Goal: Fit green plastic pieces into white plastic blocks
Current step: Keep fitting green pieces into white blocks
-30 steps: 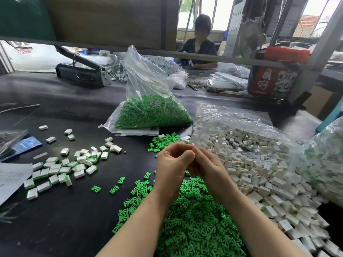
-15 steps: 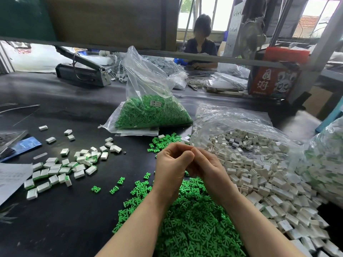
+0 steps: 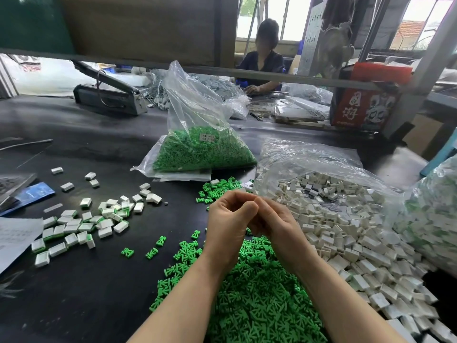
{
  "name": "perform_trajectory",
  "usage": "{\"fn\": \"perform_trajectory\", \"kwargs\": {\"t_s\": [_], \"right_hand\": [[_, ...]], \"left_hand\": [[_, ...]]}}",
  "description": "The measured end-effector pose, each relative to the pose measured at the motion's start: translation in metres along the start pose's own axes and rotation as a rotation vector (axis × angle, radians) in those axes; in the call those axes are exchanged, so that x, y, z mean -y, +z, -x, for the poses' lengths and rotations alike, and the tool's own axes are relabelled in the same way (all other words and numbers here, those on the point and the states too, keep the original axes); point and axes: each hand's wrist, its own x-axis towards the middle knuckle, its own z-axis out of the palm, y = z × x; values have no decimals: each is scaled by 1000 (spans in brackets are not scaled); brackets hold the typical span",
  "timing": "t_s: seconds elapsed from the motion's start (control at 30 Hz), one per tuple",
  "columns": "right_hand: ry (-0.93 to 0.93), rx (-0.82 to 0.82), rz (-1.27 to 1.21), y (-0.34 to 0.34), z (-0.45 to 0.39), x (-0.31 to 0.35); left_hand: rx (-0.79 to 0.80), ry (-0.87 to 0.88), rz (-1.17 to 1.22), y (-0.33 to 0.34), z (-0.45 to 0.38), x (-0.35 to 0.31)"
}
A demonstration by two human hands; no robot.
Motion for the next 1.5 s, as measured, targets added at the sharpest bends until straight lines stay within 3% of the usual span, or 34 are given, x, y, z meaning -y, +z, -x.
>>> {"fn": "perform_trajectory", "kwargs": {"t_s": [1.5], "right_hand": [[-18, 10, 23, -2, -2, -3]], "left_hand": [[11, 2, -14, -2, 0, 2]]}}
